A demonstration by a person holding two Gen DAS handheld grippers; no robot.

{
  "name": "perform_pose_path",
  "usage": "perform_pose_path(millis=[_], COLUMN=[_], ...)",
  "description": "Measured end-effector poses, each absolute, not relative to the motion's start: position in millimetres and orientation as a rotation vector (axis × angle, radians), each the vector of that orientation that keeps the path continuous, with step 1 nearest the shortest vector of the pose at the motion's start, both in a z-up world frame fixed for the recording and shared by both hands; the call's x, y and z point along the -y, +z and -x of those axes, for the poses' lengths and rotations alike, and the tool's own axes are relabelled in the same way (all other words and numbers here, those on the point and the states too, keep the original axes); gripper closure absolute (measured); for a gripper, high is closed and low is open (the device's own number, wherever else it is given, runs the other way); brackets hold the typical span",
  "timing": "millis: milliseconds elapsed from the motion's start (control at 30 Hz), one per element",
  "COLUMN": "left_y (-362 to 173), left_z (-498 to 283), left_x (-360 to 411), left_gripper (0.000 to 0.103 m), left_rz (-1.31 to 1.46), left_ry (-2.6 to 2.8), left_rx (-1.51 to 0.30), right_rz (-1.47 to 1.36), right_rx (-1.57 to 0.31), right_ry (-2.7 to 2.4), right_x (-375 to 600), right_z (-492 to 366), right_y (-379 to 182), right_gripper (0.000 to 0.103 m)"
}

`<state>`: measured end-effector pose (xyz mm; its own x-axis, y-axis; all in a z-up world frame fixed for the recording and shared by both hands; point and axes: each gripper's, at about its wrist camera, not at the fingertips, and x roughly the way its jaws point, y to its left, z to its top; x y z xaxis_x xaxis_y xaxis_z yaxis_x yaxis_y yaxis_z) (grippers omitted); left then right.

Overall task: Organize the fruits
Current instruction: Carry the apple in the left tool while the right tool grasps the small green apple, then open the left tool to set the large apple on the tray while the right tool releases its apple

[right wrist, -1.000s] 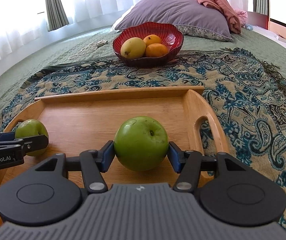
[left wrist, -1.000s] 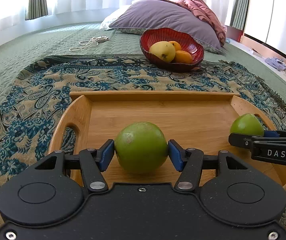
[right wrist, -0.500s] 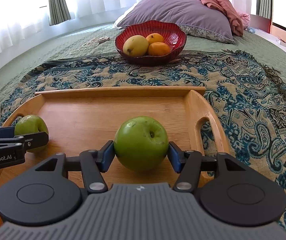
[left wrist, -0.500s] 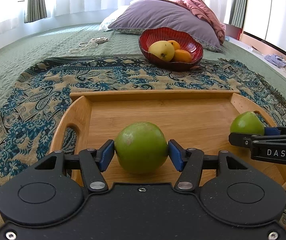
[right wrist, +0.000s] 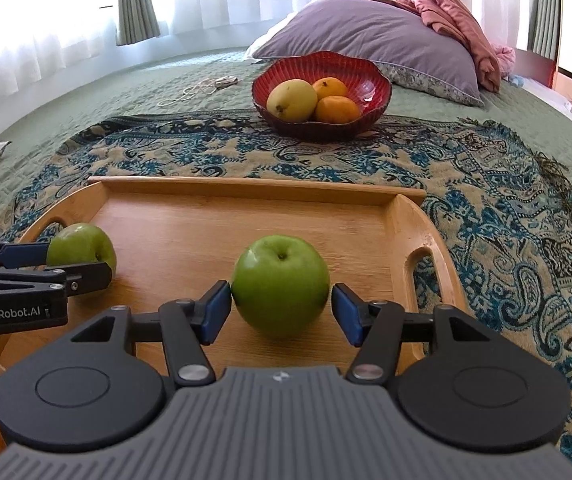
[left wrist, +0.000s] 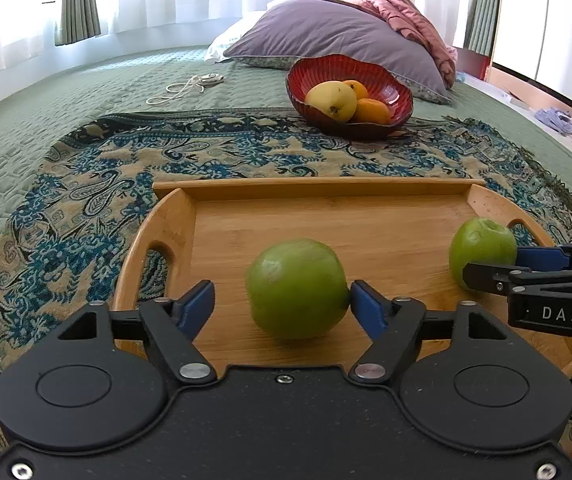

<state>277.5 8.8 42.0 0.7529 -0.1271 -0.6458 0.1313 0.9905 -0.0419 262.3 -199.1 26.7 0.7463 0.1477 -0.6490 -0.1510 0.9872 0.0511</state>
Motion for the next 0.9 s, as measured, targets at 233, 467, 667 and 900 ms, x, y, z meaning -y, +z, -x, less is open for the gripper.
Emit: perform_pose_path(millis=[233,467,667,900], left_y=[47.1,52.5,56.6,60.1], left_z=[-266.5,-250.3,-230.8,-206.2], left_x=[-13.0,-17.8,-18.7,-17.3], left_gripper=[0.015,0.01,0.007,0.005], left_rz=[0.003,0.031,0.018,-0.022], left_ry=[-0.152,-0.169,-0.176,-0.183], left_rx=[-0.687,-0.665,-0.634,-0.601], right_rz=[0.012,0.005,0.05,0.072], right_rx=[-0.706,-0.698,-0.675,-0.664], right_ry=[0.165,0.172,0.177,0.193], right_x=[198.8,202.1,197.3,192.1], right_z=[-255.7,-245.8,-232.7,-216.0], right_y=[27.8,31.1,33.4,35.4], right_gripper=[0.029,0.025,0.017,0.012])
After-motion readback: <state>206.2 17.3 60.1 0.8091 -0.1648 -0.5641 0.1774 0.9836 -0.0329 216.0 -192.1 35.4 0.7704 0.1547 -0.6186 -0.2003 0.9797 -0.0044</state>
